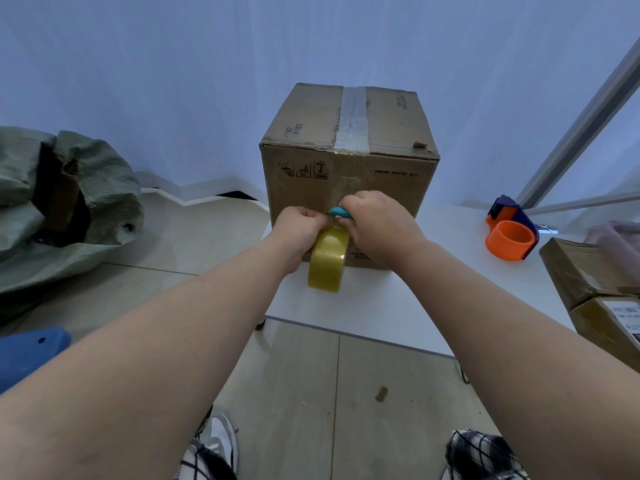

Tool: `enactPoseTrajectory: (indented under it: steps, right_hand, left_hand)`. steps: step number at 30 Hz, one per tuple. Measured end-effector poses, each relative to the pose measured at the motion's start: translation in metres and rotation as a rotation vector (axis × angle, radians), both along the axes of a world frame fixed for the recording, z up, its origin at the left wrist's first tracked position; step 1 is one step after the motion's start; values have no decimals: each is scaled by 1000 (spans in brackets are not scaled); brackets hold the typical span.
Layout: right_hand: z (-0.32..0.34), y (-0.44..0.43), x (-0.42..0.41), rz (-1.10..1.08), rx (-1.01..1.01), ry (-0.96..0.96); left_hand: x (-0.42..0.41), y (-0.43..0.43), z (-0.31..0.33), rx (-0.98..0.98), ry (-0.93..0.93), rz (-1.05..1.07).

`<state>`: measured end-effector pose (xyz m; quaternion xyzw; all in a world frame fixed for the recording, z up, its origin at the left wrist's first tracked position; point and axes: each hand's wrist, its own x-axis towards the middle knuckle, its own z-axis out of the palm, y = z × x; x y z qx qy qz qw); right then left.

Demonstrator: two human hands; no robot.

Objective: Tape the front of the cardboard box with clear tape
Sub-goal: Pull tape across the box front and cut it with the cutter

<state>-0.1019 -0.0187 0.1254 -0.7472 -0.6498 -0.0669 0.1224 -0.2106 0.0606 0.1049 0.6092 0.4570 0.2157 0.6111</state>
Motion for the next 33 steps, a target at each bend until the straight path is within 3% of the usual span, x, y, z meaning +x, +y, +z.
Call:
enactPoseTrajectory:
  steps: [33]
  right_hand:
    - [3, -5, -5, 0, -25, -74]
  left_hand:
    - [3, 0, 1, 62, 50, 4]
